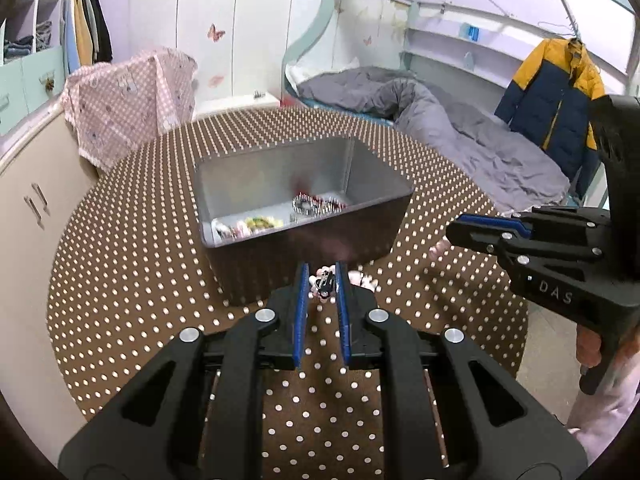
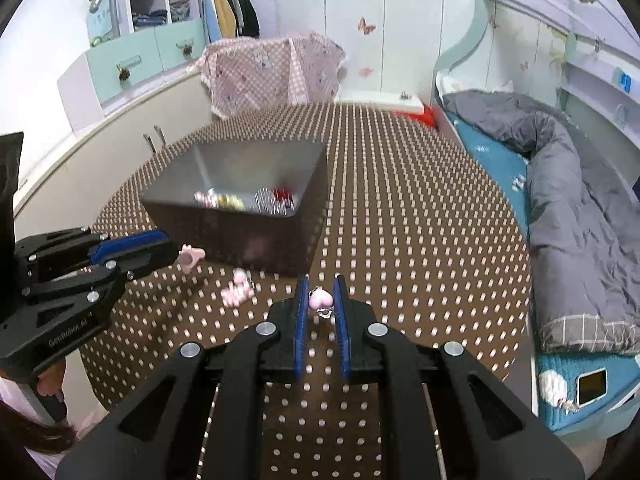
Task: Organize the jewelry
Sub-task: 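Carry both charms into the box and open both tools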
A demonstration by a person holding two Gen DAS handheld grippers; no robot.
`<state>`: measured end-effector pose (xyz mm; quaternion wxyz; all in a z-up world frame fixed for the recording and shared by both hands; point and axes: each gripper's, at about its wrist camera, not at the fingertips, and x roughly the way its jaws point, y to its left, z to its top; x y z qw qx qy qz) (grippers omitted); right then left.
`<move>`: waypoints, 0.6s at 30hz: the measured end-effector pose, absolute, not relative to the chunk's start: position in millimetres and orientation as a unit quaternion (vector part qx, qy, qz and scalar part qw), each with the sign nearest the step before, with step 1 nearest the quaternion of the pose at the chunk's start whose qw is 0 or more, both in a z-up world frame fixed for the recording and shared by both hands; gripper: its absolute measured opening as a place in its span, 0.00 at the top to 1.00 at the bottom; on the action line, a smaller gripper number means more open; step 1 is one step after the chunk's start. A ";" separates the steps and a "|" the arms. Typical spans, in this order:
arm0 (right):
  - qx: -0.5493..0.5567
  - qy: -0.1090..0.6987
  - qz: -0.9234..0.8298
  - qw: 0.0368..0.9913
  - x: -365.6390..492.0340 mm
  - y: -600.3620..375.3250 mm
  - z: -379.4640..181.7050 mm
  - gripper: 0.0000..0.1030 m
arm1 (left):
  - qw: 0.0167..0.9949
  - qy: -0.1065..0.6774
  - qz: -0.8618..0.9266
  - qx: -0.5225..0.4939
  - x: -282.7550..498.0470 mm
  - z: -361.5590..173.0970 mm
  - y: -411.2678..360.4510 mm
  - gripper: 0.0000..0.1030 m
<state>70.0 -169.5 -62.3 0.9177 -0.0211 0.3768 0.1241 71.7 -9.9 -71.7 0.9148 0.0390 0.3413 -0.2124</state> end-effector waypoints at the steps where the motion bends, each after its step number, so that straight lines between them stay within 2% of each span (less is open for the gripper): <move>1: -0.022 0.369 0.125 0.921 70.3 -168.7 -56.7 0.89 | 0.916 0.337 -0.213 0.037 71.4 -68.1 -9.7 0.87; 10: -0.030 0.323 0.144 0.935 78.8 -156.4 -25.0 0.89 | 0.931 0.299 -0.204 0.035 78.1 -36.2 -6.9 0.87; 18: -0.037 0.323 0.168 0.931 98.9 -133.6 -21.2 0.89 | 0.935 0.300 -0.189 0.022 93.3 -30.4 -6.7 0.87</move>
